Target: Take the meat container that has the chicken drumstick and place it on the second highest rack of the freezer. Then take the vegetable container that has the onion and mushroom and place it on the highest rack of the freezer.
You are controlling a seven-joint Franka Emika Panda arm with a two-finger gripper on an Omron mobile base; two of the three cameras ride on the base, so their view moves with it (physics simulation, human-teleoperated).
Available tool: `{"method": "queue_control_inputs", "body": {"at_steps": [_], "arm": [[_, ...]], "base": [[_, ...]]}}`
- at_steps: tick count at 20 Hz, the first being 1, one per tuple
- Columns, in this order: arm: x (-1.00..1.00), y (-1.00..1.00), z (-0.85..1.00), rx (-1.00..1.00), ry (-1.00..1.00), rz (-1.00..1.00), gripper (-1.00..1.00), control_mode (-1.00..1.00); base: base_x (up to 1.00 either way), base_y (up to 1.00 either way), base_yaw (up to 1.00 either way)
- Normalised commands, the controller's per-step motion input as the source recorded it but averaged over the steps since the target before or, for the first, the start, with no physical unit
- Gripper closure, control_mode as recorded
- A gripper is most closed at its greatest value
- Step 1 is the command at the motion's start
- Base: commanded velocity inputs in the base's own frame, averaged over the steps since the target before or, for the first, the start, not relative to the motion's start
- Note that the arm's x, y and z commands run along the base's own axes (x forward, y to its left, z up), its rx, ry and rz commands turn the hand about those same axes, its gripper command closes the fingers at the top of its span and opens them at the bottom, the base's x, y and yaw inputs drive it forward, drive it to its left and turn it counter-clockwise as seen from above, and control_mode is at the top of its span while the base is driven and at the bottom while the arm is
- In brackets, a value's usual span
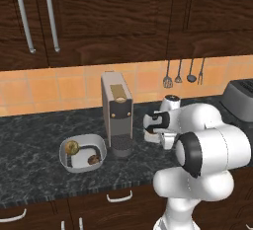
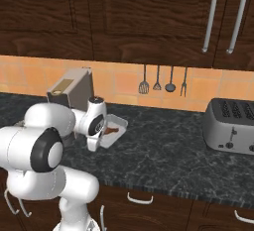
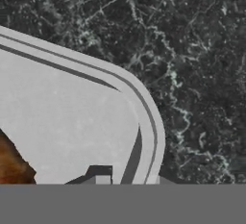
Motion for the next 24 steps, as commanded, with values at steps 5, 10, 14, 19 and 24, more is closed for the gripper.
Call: {"method": "queue_control_inputs", "body": {"at_steps": [5, 10, 14, 19, 24], "arm": [[-0.1, -0.31, 0.43, 0.0, 0.03, 0.0, 1.0, -1.0], [-0.18, -0.22, 0.46, 0.0, 0.0, 0.04, 1.0, -1.0], [-0.29, -0.04, 0.45, 0.0, 0.0, 0.07, 1.0, -1.0], [-0.43, 0.06, 0.57, -0.02, -0.01, 0.02, 1.0, -1.0], [-0.48, 0.07, 0.65, -0.03, -0.06, 0.03, 1.0, -1.0]], "base": [[0.0, 0.0, 0.0], [0.0, 0.0, 0.0], [0.0, 0.0, 0.0], [0.0, 0.0, 0.0], [0.0, 0.0, 0.0]]}}
